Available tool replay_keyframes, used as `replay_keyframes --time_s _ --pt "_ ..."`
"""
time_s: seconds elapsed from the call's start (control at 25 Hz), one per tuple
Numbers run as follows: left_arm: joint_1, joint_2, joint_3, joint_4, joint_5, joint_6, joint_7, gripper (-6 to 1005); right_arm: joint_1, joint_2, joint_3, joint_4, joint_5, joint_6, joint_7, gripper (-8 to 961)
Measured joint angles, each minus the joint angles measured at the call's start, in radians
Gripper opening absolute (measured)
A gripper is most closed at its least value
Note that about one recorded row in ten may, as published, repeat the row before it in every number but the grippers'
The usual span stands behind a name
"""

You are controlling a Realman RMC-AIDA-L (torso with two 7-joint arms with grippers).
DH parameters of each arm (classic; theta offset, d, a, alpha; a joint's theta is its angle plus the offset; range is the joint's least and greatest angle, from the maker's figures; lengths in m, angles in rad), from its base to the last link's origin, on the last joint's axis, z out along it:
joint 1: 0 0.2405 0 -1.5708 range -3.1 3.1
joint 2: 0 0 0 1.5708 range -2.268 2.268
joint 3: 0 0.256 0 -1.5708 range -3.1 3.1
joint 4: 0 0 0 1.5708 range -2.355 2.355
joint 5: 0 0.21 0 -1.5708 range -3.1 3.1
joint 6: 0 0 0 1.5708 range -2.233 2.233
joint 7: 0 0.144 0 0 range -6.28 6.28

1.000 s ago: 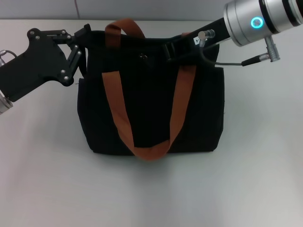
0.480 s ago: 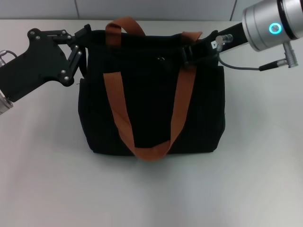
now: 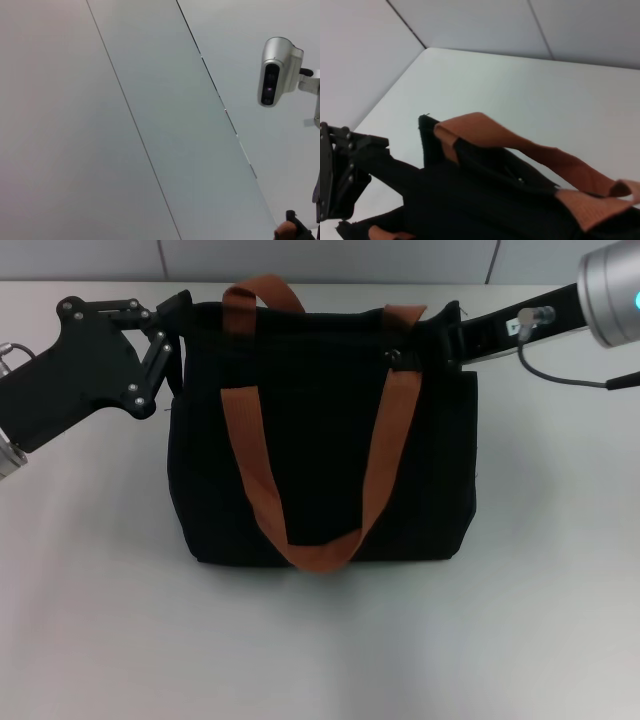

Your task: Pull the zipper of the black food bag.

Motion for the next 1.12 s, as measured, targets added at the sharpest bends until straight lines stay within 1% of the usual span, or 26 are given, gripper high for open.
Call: replay_keyframes --time_s 0.24,0.72,0.96,1.0,1.08,1.12 --pt "-0.001 0.0 0.0 0.0 -0.001 0.0 0.0 27 -0.033 0.0 0.033 -0.034 -0.011 -0.018 0.005 1" --pt "-0.003 0.0 0.0 0.0 -0.005 -0.001 0.0 48 -0.044 0.001 0.06 -0.046 -0.011 -0.034 0.012 0" --pt "-0.004 0.0 0.0 0.0 -0.005 -0.001 0.0 62 -0.063 0.001 0.123 -0.044 0.071 -0.038 -0.036 -3" --pt "-0.003 0.0 0.0 0.0 -0.005 -0.001 0.0 64 -0.076 0.001 0.159 -0.033 0.12 -0.037 -0.075 -3" --pt "-0.002 0.0 0.0 0.0 -0.005 -0.001 0.0 69 -0.082 0.0 0.173 -0.025 0.146 -0.036 -0.096 -2" --pt "-0.002 0.0 0.0 0.0 -0.005 -0.001 0.0 72 -0.088 0.0 0.187 -0.017 0.173 -0.035 -0.119 26"
